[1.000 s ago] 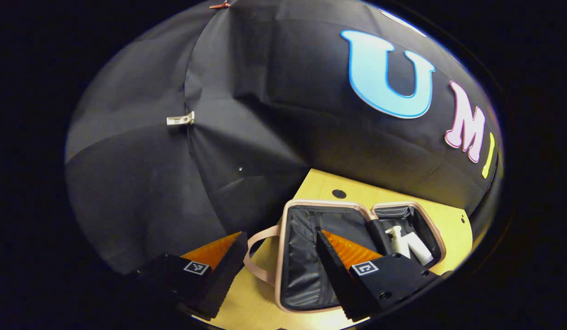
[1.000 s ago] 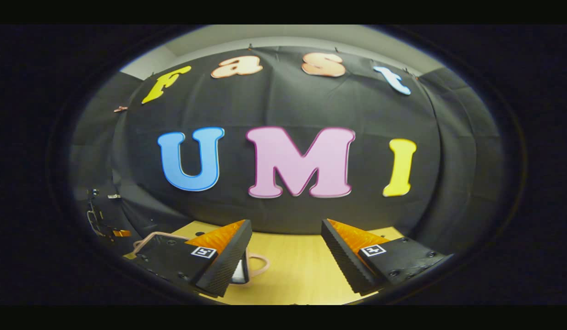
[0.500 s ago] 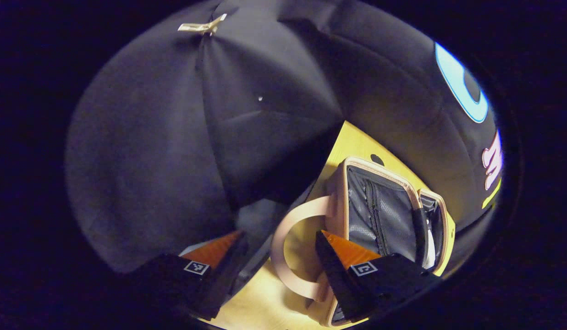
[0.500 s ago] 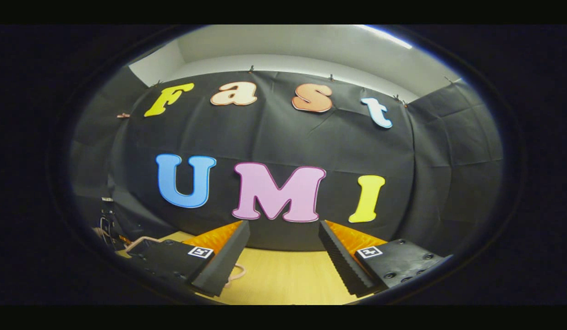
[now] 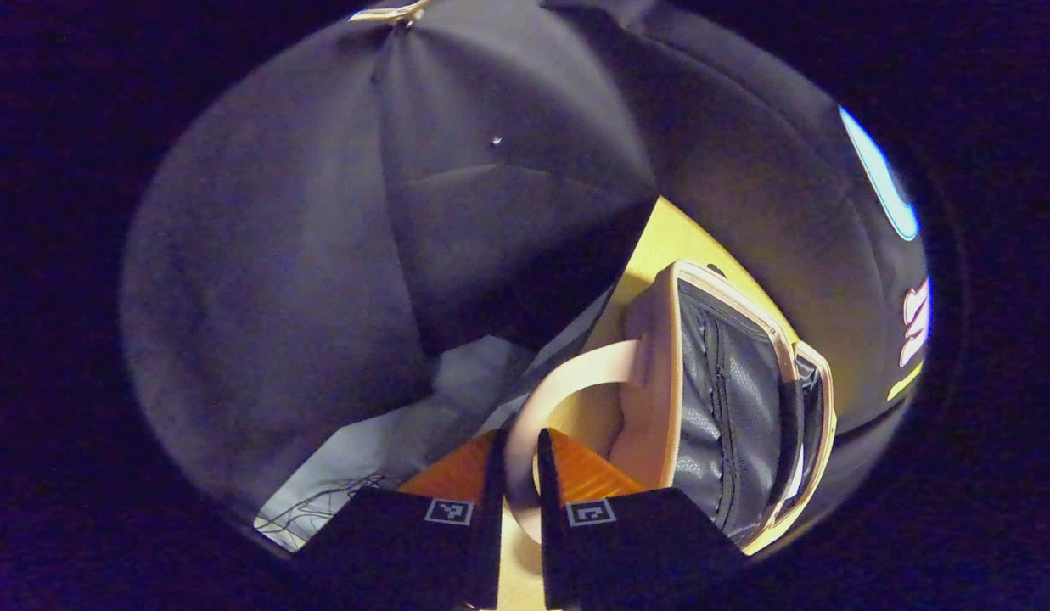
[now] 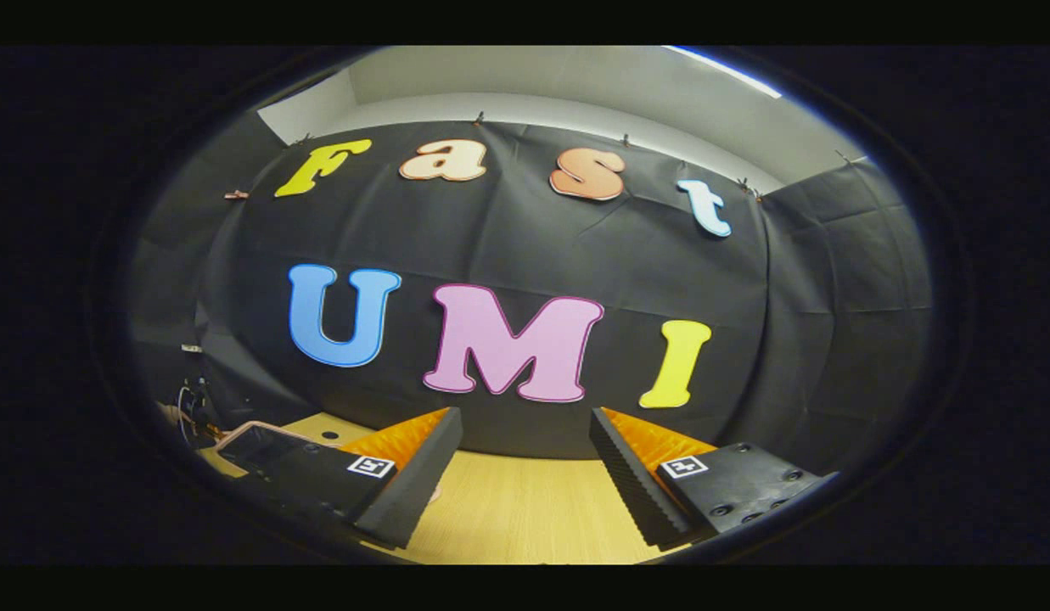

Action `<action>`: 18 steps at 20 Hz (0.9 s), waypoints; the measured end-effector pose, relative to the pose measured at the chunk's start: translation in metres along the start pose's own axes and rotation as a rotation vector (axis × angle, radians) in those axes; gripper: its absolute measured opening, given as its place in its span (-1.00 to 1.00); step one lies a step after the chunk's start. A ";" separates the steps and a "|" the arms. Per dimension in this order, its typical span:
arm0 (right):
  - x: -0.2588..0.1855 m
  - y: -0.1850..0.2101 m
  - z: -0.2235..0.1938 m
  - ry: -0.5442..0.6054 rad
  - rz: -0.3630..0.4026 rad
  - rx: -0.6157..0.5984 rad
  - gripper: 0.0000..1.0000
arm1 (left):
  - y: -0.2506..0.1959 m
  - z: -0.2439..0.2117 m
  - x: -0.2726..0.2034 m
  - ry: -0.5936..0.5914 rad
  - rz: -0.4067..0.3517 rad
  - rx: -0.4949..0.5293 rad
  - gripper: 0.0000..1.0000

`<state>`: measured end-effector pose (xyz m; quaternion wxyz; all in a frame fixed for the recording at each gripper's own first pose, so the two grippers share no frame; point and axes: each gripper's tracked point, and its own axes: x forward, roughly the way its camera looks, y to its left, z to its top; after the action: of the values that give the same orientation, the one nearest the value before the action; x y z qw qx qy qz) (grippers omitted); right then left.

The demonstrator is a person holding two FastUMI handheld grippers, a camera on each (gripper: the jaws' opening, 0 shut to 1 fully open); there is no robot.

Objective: First open the suitcase, pack the skin care products into it, and then close the suitcase.

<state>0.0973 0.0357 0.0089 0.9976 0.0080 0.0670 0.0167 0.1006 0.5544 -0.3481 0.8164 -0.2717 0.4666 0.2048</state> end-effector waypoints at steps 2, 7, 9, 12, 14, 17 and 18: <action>-0.001 -0.003 -0.003 -0.002 -0.001 -0.003 0.90 | -0.009 0.017 -0.017 -0.067 -0.011 0.028 -0.54; -0.003 -0.026 -0.010 0.009 -0.018 0.025 0.90 | -0.046 0.047 -0.081 -0.140 -0.024 0.153 -0.77; -0.003 -0.037 -0.014 0.013 -0.027 0.043 0.90 | -0.071 0.057 -0.104 -0.148 -0.002 0.191 -0.79; -0.003 -0.053 -0.016 0.016 -0.034 0.075 0.90 | -0.118 0.070 -0.144 -0.188 -0.003 0.260 -0.80; -0.001 -0.067 -0.017 0.006 -0.038 0.085 0.94 | -0.160 0.079 -0.174 -0.218 -0.019 0.314 -0.80; 0.004 -0.087 -0.028 0.021 -0.033 0.091 0.90 | -0.219 0.083 -0.199 -0.247 -0.010 0.404 -0.79; 0.006 -0.095 -0.031 0.027 -0.034 0.090 0.90 | -0.240 0.083 -0.203 -0.260 -0.005 0.432 -0.80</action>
<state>0.1017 -0.0589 -0.0243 0.9953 0.0515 0.0816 -0.0032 0.1978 0.4065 -0.0763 0.9092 -0.0635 0.3898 0.1316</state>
